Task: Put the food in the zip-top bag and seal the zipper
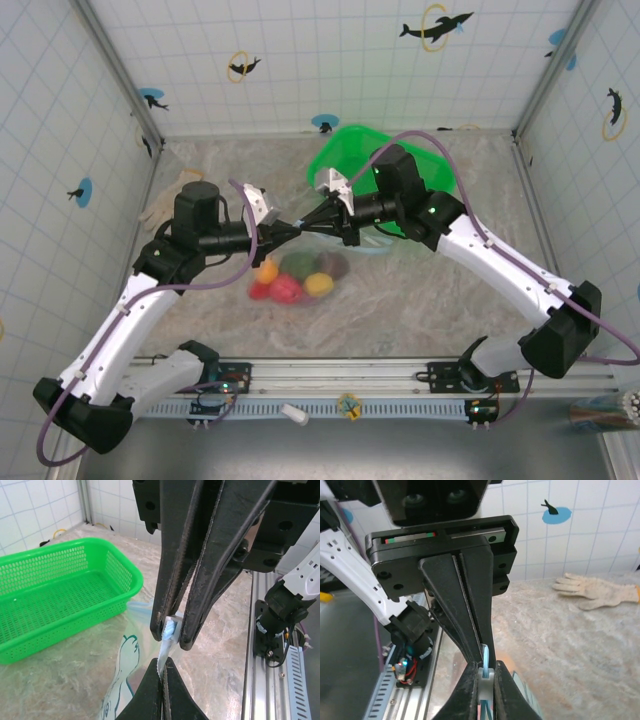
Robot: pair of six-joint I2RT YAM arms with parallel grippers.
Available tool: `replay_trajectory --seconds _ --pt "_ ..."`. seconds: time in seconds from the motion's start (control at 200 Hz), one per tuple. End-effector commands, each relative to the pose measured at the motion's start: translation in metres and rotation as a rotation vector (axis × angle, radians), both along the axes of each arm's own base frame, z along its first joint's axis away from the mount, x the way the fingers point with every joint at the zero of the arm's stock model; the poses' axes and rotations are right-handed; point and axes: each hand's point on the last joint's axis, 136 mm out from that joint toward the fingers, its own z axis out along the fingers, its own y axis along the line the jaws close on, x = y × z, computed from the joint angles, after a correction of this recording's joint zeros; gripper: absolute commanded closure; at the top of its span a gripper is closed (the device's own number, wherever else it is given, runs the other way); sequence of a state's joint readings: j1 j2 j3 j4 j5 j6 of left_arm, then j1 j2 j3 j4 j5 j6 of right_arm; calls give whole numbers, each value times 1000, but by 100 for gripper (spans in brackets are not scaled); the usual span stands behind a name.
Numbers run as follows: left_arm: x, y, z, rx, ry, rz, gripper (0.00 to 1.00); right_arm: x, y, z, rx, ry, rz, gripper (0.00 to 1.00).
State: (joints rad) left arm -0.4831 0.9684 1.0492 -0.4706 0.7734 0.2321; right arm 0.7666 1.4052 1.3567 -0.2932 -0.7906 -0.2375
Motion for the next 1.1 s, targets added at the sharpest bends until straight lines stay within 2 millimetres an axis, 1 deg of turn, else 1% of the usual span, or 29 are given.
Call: replay_trajectory --seconds 0.0,0.12,0.205,0.245,0.31,0.47,0.52,0.616,0.746,0.776,0.816,0.951,1.096 --pt "-4 0 16 -22 -60 -18 100 -4 -5 15 25 -35 6 99" --pt "-3 -1 17 -24 -57 -17 100 -2 -6 13 19 -39 1 100" --pt "-4 -2 17 -29 -42 -25 100 -2 -6 15 26 -42 7 100" --pt "-3 -2 16 -31 -35 -23 95 -3 -6 16 29 -40 8 100" --pt "-1 -3 15 -30 -33 -18 93 -5 -6 17 30 -40 14 100" --pt "2 -7 20 -48 -32 -22 89 -7 -4 19 39 -35 27 100" --pt "2 -9 20 -49 -25 -27 87 -8 -4 19 40 -32 30 100" --pt "0 -13 18 -48 -13 -44 87 -7 -3 20 41 -34 30 100" --pt "-2 -20 15 -39 -6 -66 88 -7 -4 18 38 -30 30 100" --pt "-2 -22 14 -37 -7 -69 92 -7 -4 17 37 -30 30 100" --pt "-2 -23 15 -35 -9 -70 100 -7 -5 16 35 -30 27 100" --pt "2 -21 21 -42 -39 -40 100 -2 -10 9 22 -35 -7 100" --pt "2 -18 28 -60 -68 -20 100 6 -20 -2 -4 -40 -65 100"
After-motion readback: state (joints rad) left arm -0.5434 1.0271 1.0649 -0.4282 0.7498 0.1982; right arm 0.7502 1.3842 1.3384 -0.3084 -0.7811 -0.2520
